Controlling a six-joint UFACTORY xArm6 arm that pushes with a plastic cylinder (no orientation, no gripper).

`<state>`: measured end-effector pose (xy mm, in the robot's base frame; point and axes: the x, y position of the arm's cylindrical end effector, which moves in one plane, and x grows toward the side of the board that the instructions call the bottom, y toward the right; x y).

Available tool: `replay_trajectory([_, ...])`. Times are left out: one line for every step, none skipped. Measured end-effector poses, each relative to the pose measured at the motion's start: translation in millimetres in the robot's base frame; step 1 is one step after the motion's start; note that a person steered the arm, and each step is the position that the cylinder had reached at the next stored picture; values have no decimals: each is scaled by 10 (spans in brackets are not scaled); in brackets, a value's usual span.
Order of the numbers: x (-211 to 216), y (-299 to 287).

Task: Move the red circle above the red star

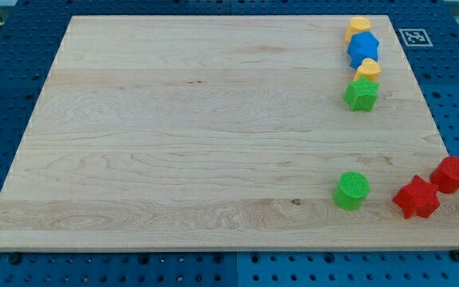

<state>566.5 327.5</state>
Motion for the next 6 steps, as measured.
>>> replay_trajectory([-111, -234])
replay_trajectory([-261, -497])
replay_trajectory([-386, -781])
replay_trajectory([-345, -956])
replay_trajectory([-288, -1166])
replay_trajectory([-290, -1281])
